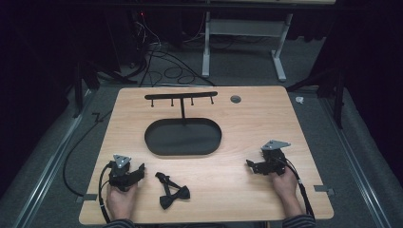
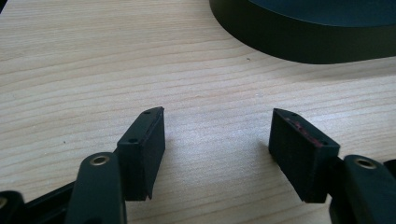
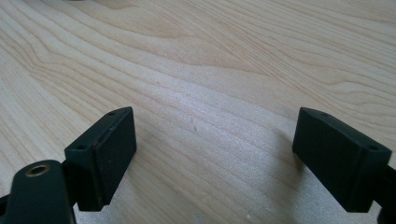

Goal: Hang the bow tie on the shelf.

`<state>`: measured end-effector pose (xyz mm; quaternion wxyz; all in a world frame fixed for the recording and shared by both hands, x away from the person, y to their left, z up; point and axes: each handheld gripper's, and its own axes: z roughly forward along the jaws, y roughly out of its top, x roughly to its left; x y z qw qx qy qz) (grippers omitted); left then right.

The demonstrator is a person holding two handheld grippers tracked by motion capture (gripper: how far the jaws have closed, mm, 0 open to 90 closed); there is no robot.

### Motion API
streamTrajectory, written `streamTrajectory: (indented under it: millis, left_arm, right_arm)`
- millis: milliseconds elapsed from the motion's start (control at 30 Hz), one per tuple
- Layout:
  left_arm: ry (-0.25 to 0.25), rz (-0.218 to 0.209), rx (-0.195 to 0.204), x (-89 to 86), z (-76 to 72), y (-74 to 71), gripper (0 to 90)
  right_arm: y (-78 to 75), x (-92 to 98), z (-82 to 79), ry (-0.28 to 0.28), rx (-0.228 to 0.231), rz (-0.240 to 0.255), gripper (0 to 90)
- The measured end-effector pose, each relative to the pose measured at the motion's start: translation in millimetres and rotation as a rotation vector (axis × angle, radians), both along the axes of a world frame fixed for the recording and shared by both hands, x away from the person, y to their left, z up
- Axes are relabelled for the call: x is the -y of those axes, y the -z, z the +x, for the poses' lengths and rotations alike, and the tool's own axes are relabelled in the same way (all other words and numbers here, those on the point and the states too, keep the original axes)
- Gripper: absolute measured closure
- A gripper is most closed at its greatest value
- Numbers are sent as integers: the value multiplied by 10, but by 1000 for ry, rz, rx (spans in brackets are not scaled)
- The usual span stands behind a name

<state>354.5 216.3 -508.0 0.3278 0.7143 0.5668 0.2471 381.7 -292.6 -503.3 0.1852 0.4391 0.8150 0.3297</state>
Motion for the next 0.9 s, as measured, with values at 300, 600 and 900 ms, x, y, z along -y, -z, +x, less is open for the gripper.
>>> streamTrajectory:
  millis: [300,600,900]
  left_arm:
    - [1,-1,0,1,1,0,361]
    - [1,-1,0,0,1,0,361]
    - [-5,-5,1,4,-10,-1,385]
  right_arm:
    - [1,1,1,-1,1,-1,143]
    - [0,1,1,-1,1,-1,143]
    - [0,1,1,-1,0,-1,143]
